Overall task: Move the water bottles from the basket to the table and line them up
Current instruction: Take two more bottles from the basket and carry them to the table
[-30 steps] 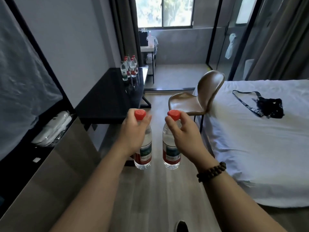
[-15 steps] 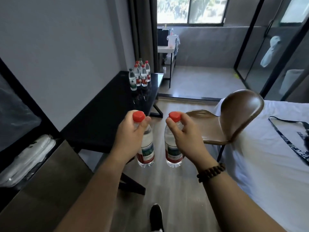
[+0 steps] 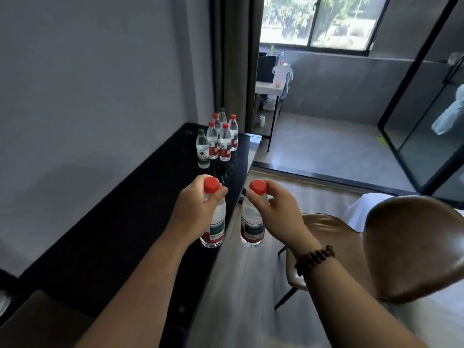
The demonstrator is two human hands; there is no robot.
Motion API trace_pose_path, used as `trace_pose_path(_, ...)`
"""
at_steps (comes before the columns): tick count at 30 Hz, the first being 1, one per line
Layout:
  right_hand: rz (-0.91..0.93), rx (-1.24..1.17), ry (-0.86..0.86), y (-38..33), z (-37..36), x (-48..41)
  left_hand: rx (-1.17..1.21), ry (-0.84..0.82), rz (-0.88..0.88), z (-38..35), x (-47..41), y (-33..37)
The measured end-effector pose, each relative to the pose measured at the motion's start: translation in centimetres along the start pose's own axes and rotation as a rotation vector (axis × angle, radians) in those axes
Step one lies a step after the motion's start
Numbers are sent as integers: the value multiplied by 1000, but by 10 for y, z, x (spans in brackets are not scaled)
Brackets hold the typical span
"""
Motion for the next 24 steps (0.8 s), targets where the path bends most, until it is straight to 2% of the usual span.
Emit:
trace_pose_path(9,49,53,-173,12,-54,-195,-131,49,106,-20,-131,-79)
trace_pose_path(17,131,140,-463,47,-134,-377,-232,164,344,-54,-236,-171)
trace_pose_path(24,186,279,-669,59,-189,-492,-284,265,530,-76,-305,-228)
Point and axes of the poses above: each hand's wrist, its own x-axis away from the middle knuckle, its own z-axis out of the back of the hand, y = z × x, the point moved 10 cm from there along -x, towards the middle knuckle, and after that the axes turned 12 degrees about -z, right-handed, at the moved point
